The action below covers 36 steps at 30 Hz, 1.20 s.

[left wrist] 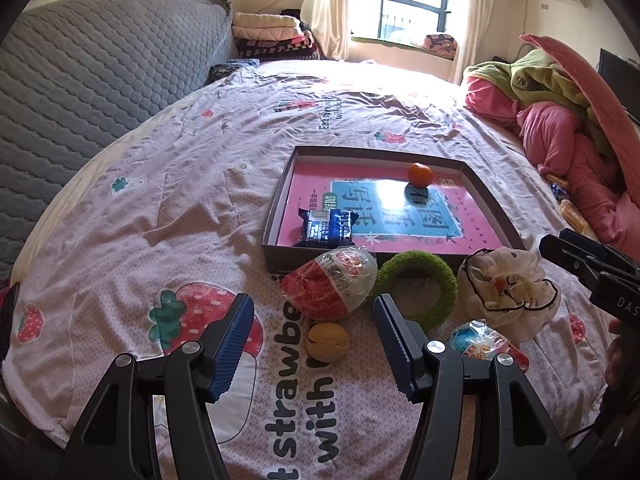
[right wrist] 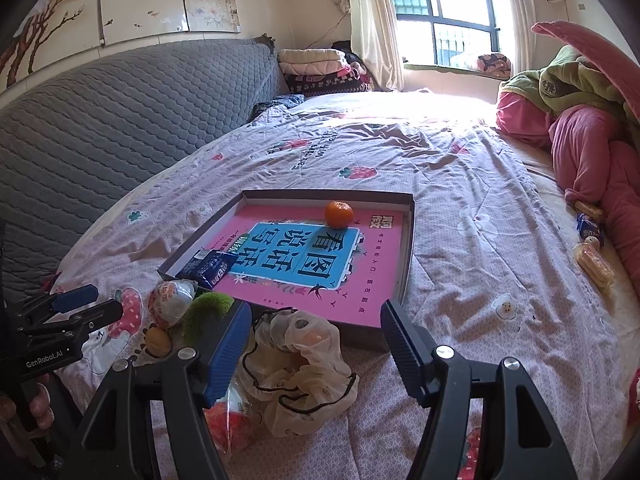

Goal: Organize objects
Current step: 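Withdraw both tools from the box back toward the remaining items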

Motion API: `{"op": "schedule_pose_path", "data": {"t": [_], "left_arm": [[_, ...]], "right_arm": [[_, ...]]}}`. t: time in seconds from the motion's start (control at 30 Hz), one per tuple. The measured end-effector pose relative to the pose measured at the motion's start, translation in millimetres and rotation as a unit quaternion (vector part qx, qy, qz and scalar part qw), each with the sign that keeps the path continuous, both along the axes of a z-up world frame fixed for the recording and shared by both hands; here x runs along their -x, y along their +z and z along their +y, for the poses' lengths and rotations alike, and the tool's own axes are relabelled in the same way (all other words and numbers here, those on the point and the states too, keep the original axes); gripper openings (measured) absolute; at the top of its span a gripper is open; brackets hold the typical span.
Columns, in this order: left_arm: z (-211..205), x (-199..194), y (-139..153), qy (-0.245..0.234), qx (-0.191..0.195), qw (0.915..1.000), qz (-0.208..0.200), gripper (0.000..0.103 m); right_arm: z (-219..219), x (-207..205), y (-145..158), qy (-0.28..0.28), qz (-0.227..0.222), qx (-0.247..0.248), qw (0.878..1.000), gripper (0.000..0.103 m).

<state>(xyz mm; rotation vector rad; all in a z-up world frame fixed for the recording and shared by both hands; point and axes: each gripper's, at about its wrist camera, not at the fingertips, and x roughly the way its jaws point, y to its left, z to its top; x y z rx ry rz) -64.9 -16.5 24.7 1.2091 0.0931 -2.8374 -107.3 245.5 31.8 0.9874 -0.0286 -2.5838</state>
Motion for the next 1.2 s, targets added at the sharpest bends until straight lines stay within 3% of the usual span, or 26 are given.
{"op": "schedule_pose_path", "data": {"t": [1.2], "left_arm": [[14.0, 1.7, -29.3, -0.038, 0.024, 0.9989, -0.013, 0.064]], "right_arm": [[2.1, -3.5, -35.2, -0.01, -0.056, -0.013, 0.998, 0.067]]}}
